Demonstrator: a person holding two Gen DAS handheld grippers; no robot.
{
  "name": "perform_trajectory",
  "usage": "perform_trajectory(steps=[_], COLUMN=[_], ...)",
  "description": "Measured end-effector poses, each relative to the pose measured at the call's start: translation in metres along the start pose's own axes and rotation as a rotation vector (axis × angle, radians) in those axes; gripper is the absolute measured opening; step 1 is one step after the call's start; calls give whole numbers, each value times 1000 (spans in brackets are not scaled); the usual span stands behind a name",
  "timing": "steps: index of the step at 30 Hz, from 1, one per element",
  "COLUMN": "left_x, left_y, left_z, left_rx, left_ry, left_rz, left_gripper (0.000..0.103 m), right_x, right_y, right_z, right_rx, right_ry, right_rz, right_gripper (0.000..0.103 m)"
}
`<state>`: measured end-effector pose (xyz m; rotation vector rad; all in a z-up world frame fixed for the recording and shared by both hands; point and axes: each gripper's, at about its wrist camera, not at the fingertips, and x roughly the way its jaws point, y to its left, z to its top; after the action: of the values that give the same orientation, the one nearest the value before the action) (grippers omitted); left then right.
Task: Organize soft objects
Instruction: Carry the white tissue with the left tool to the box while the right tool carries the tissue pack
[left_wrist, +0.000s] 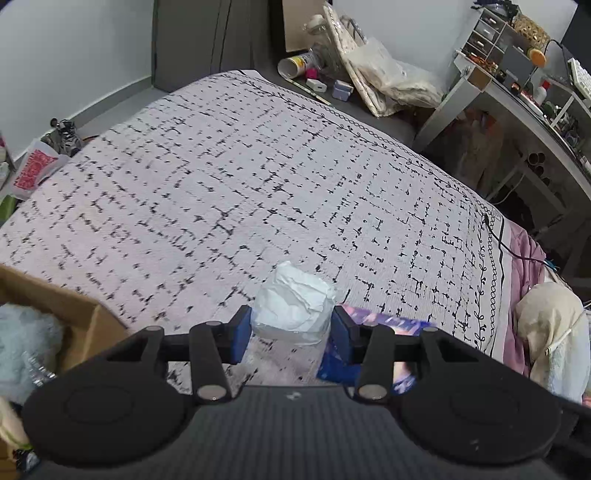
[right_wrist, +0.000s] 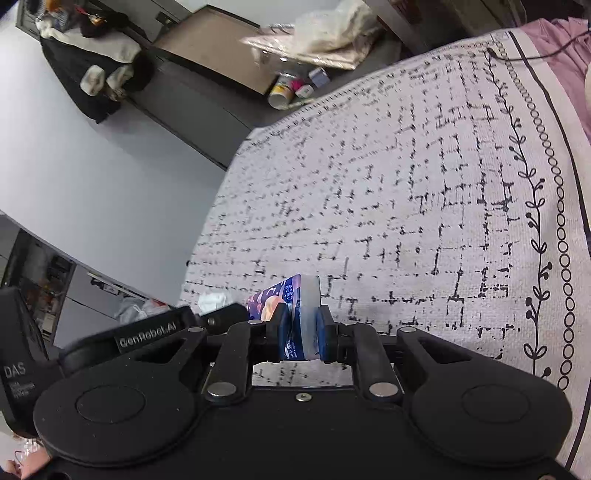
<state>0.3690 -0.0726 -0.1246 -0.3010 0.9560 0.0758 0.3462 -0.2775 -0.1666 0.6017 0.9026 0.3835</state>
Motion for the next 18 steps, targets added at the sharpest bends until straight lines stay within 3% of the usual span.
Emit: perform_trajectory(steps=[18], left_x=[-78], left_y=[33], left_z=[-14], left_rx=[-27], left_ry=[-85], left_rz=[52], left_gripper=[45], right_x=[-35], right_y=[40], right_z=[-17], right_rx=[-81], right_ry=[-55], right_rz=[78], right_gripper=[16])
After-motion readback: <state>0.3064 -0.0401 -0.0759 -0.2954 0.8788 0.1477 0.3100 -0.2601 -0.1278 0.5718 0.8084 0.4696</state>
